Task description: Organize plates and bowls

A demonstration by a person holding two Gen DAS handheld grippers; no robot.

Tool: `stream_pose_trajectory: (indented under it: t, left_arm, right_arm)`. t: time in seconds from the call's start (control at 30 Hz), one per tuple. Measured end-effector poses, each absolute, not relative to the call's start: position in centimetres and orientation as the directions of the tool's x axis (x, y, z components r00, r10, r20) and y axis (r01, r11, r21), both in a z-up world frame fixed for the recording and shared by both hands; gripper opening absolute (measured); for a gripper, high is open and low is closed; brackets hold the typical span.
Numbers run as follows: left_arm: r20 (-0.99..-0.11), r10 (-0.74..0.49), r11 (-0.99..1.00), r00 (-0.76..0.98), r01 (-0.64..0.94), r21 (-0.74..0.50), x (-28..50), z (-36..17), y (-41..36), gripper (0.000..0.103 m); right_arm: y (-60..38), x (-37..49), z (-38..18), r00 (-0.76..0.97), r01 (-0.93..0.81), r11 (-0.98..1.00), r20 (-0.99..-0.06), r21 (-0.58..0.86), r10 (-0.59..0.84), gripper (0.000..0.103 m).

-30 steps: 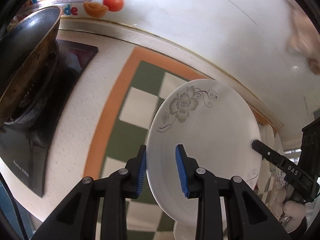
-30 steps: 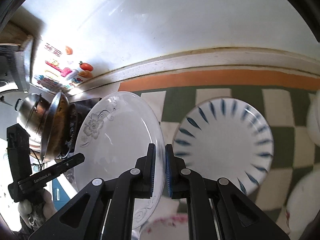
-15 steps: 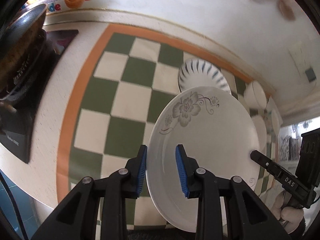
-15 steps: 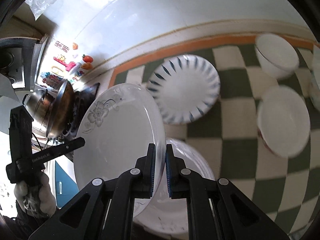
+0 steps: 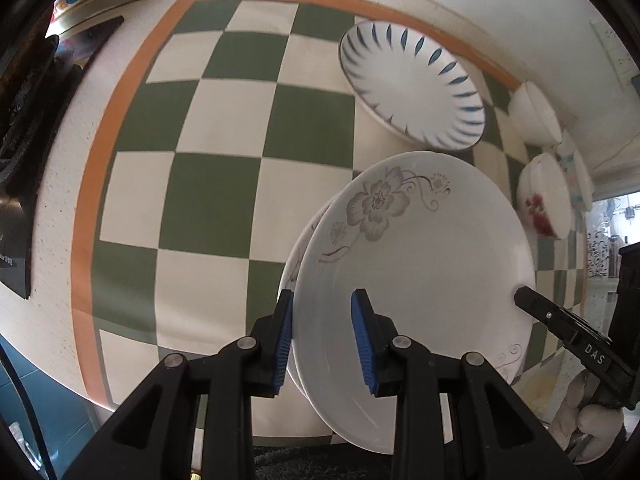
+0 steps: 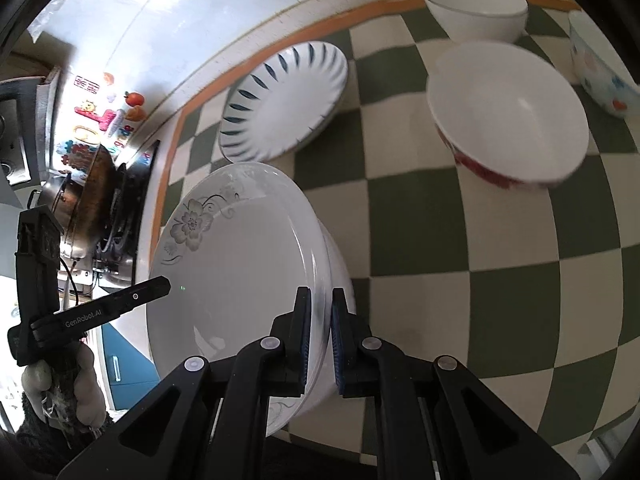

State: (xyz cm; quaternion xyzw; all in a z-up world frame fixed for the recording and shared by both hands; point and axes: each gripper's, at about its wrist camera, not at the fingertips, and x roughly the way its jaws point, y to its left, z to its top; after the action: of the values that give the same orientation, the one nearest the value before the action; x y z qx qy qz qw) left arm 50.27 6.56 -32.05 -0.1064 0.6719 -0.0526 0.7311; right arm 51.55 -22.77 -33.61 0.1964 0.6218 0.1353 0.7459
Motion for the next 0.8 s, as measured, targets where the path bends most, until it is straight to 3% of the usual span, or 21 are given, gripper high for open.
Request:
stream_pose_trajectory:
  t: [0.4,0.8]
  left_arm:
    - [-0.982,-0.182,0.980,0.044,-0.073,-0.185,50.2,-34.0,5.6,0.026]
    - [-0.971,-0.225,0.968,-0.079,-0.135,-0.213,50.6,-34.7,6.2,0.027]
  right_arm:
    - [-22.5,51.8,-35.7,0.127,0.002,0.901,-0.893,0.435,0.431,0.011]
    - [-22.3,52.8,-35.5,0.060,0.023,0.905,-0.905,0.424,0.422,0.014]
